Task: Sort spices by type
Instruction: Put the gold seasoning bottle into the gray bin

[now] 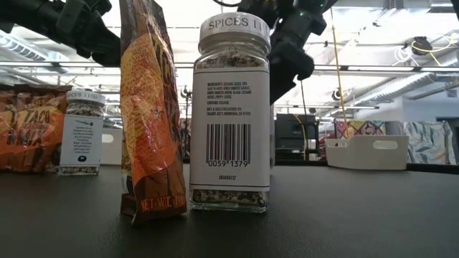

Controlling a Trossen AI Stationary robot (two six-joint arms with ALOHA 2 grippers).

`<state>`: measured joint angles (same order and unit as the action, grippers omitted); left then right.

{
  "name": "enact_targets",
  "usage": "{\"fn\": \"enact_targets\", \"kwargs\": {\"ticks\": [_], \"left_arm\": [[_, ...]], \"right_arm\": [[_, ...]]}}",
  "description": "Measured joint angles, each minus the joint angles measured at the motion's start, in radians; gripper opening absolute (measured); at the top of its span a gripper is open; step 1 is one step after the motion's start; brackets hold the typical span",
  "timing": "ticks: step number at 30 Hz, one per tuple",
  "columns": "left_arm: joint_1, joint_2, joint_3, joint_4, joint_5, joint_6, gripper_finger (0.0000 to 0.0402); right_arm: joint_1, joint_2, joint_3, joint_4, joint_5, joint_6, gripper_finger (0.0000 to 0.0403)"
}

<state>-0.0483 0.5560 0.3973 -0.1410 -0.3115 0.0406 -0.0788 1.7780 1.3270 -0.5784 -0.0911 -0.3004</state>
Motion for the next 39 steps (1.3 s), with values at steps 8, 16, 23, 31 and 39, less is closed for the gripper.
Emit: {"fn": "enact_targets", "kwargs": {"ticks": [8, 16, 23, 31, 39], "left_arm": [[0.0, 0.0, 0.0, -0.001, 0.0, 0.001, 0.0367], [0.0, 0.0, 0.0, -0.004, 0.0, 0.018, 0.0367], [0.0, 0.0, 0.0, -0.004, 0.0, 0.021, 0.0367], [0.0, 0.0, 0.0, -0.004, 0.0, 0.025, 0.0367], [0.0, 0.0, 0.0, -0.004, 0.0, 0.025, 0.0367]], "right_arm": [[-0.028, -0.163, 0.0, -0.165, 0.115, -0.01, 0.0271], [-0.186, -0.39, 0.001, -0.355, 0.22, 0.076, 0.0273], [-0.441, -0.526, 0.001, -0.422, 0.275, 0.115, 0.0273], [-0.764, -0.484, 0.002, -0.422, 0.275, 0.155, 0.0274], [-0.944, -0.331, 0.002, -0.413, 0.256, 0.188, 0.0274]]}}
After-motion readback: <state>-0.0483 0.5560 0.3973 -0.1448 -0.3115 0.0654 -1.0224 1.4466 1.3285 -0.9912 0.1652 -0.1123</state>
